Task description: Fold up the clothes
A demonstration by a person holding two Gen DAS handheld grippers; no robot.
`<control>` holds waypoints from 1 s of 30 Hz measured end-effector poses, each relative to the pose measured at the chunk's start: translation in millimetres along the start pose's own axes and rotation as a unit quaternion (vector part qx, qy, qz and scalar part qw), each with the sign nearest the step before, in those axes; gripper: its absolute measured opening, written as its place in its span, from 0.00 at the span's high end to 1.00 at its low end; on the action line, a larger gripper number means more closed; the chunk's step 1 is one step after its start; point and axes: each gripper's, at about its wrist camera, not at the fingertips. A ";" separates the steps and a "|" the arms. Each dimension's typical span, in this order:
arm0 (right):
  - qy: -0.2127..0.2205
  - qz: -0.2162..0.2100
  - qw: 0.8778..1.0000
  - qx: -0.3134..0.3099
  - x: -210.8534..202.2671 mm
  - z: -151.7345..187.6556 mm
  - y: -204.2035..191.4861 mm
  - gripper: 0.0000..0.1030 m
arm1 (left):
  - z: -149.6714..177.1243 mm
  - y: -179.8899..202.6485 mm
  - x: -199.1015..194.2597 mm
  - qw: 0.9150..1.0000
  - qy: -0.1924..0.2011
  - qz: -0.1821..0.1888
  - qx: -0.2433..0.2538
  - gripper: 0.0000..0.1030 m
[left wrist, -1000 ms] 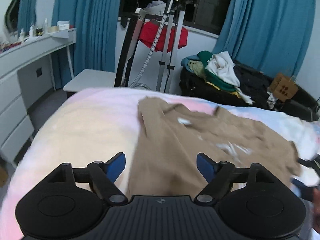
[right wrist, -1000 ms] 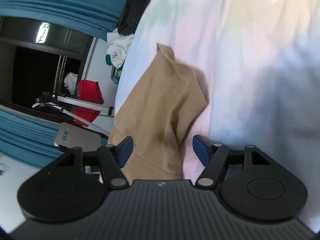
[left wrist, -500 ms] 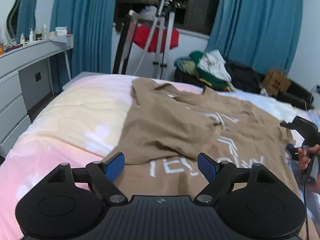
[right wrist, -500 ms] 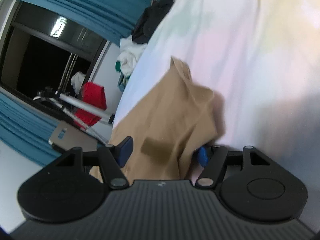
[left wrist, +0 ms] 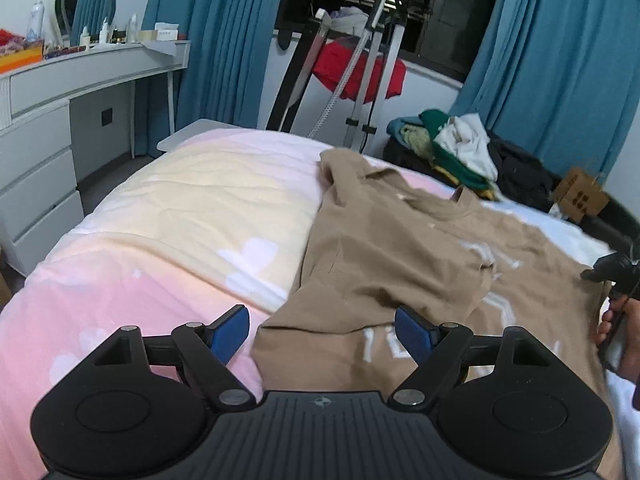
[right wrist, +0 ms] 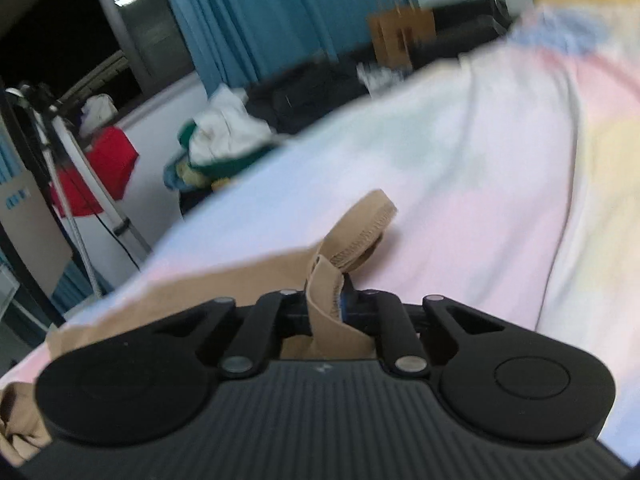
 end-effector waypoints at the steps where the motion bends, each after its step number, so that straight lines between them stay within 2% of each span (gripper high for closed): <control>1: 0.017 -0.001 1.000 -0.020 -9.8 -3.8 -12.4 0.88 | -1.4 -1.0 -1.2 1.000 0.001 0.001 -0.003 0.21; 4: 0.064 -0.014 0.993 -0.100 -42.7 -8.5 -57.9 0.89 | -5.5 -3.9 -6.2 1.000 0.008 0.005 -0.010 0.21; 8: 0.105 -0.061 0.971 -0.208 -85.5 9.6 -123.8 0.89 | -9.9 -11.4 -15.2 0.999 0.021 0.007 -0.023 0.21; 12: 0.092 -0.119 0.942 -0.300 -104.3 55.9 -182.8 0.89 | -11.0 -22.7 -19.4 0.999 0.022 0.011 -0.049 0.21; 16: 0.037 -0.129 0.919 -0.371 -96.9 116.4 -216.5 0.87 | -10.2 -26.6 -20.4 0.999 0.027 0.006 -0.045 0.21; 18: -0.038 -0.146 0.916 -0.372 -81.3 134.7 -219.3 0.79 | -9.8 -26.8 -17.8 0.999 0.027 0.004 -0.042 0.21; 20: -0.090 -0.149 0.915 -0.365 -74.5 143.9 -217.7 0.75 | -9.8 -28.3 -14.0 0.999 0.024 0.003 -0.044 0.21; 22: -0.090 -0.173 0.915 -0.354 -85.0 139.3 -211.1 0.63 | -11.9 -30.8 -9.2 0.998 0.019 0.007 -0.054 0.21; 23: -0.096 -0.190 0.915 -0.344 -90.6 134.7 -206.9 0.48 | -13.3 -32.2 -7.5 0.998 0.020 0.009 -0.060 0.21; 24: -0.098 -0.206 0.916 -0.329 -100.5 128.1 -202.0 0.36 | -14.5 -33.0 -6.2 0.998 0.022 0.009 -0.064 0.21; 26: -0.101 -0.237 0.919 -0.299 -120.4 114.9 -192.1 0.28 | -15.8 -33.4 -3.5 0.998 0.022 0.005 -0.065 0.21; 30: -0.089 -0.270 0.923 -0.260 -184.0 91.1 -162.9 0.28 | -13.0 -32.1 -3.1 0.998 0.017 0.006 -0.063 0.21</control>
Point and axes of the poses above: each gripper's, at about its wrist camera, not at the fingertips, and x roughly the way its jaws point, y to its right, z to its underside, and after that the axes turned 2 degrees about y, right-handed
